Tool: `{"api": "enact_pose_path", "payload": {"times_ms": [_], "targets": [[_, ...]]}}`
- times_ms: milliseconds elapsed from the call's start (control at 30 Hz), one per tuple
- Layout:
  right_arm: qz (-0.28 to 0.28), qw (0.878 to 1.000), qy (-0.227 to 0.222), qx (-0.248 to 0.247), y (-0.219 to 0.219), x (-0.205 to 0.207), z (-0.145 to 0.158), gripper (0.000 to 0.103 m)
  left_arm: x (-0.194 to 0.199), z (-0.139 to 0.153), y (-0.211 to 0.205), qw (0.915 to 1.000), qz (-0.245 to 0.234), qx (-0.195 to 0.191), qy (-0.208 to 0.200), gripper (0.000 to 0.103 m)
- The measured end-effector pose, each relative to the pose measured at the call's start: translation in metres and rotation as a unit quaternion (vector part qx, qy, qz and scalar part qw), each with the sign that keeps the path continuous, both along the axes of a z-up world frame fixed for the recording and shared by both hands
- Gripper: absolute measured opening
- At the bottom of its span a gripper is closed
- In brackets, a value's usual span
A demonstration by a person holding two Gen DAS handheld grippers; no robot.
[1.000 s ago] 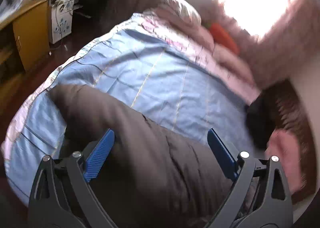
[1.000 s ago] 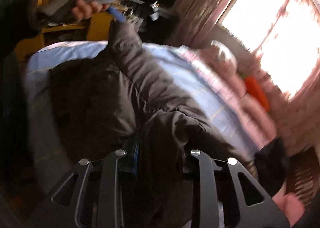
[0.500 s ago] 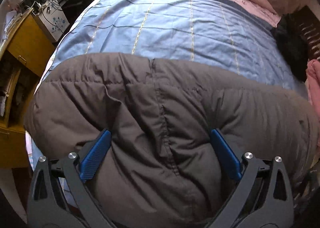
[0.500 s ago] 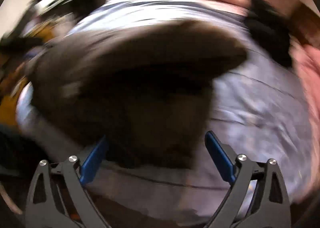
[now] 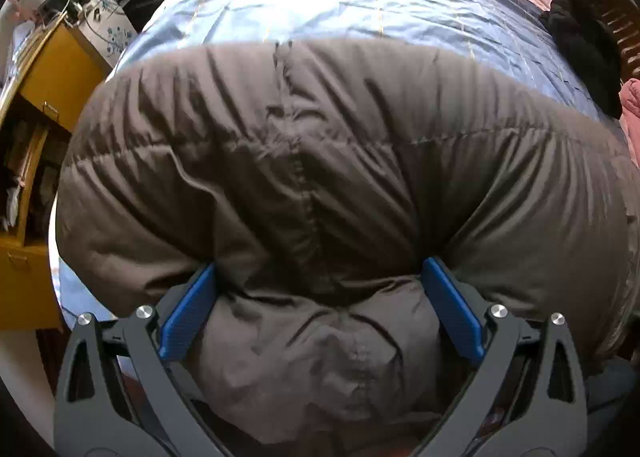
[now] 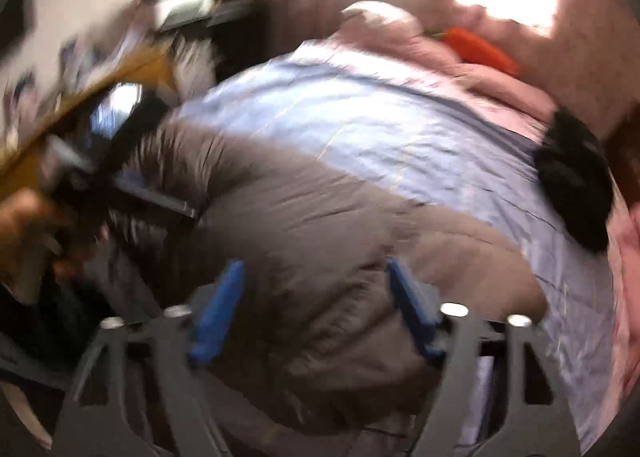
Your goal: Fold large clothes
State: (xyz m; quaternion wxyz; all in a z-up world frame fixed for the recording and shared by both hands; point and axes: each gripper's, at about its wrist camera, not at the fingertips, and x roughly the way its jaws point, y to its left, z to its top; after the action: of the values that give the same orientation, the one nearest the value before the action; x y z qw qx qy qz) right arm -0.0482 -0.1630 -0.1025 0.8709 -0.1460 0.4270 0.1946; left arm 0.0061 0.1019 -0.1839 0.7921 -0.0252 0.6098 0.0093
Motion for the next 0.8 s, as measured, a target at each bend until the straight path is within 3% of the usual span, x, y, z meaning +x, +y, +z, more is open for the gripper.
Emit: {"api": "enact_pose_path", "payload": {"times_ms": [33, 67, 200, 300, 400, 800], "targets": [[0.01, 0.999, 0.026, -0.019, 0.011, 0.006, -0.019, 0.043, -0.004, -0.004, 0.001, 1.0, 0.001, 0.002, 0.002, 0.101], [0.012, 0.998, 0.047, -0.026, 0.015, 0.011, -0.035, 0.04, -0.009, -0.009, 0.002, 1.0, 0.002, 0.004, 0.005, 0.101], [0.0, 0.995, 0.093, -0.038, 0.012, 0.027, -0.08, 0.045, -0.025, -0.025, -0.004, 0.9998, 0.0, 0.01, 0.017, 0.101], [0.003, 0.993, 0.089, -0.075, 0.02, 0.029, -0.1, 0.046, -0.03, -0.031, -0.014, 0.9994, -0.004, 0.031, 0.013, 0.101], [0.0, 0.993, 0.079, -0.092, 0.029, 0.03, -0.109, 0.047, -0.028, -0.033, -0.018, 0.9991, -0.004, 0.039, 0.015, 0.101], [-0.022, 0.993, 0.101, -0.062, 0.017, 0.027, -0.115, 0.049, -0.026, -0.041, -0.029, 0.9987, -0.005, 0.048, 0.016, 0.101]]}}
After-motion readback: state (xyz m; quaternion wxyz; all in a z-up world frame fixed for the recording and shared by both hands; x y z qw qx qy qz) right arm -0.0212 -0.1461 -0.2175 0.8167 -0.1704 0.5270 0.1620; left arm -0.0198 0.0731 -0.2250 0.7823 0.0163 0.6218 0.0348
